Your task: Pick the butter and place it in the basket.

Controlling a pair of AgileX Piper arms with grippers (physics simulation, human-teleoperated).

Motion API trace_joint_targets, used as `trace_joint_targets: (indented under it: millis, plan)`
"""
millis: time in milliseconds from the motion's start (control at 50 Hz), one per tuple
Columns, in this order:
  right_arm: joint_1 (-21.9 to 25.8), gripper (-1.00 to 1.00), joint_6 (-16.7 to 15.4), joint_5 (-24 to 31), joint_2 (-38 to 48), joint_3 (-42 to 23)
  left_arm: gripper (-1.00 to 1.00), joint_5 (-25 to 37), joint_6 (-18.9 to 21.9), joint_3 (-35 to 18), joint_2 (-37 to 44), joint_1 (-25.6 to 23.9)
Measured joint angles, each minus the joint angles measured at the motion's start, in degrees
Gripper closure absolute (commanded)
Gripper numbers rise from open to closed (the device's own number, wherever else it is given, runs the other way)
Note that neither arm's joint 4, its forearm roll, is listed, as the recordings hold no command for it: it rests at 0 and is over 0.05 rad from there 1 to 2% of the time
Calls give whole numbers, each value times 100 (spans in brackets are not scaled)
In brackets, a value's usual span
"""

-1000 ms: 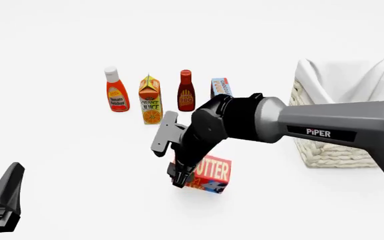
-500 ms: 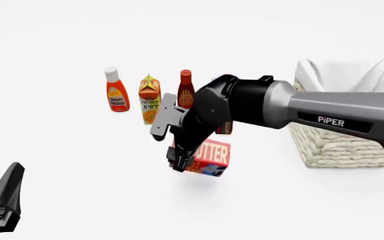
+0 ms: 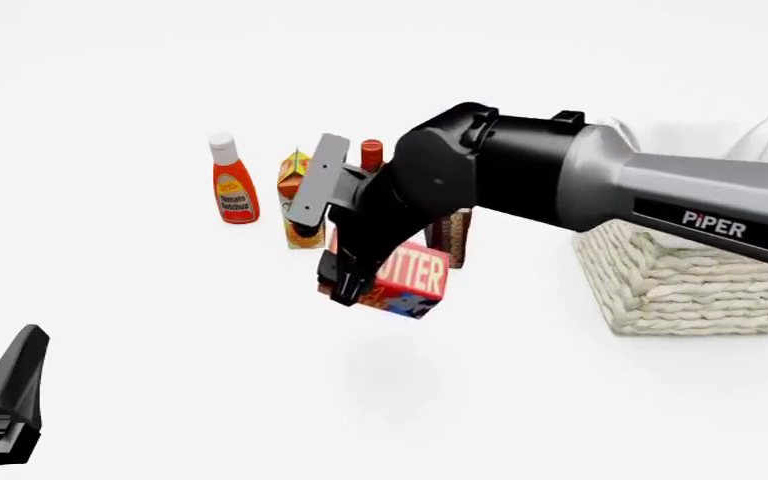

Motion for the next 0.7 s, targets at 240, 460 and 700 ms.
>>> trace_joint_targets:
  millis: [240,460,700]
  plan:
    - [47,100,121,-85,-137,-276,-100,0,0,0,0,0]
    - [106,100,248,-288,-254,-376,-100,0,0,0,0,0]
    - [109,100,350,-529,-304,-611,-100,0,0,0,0,0]
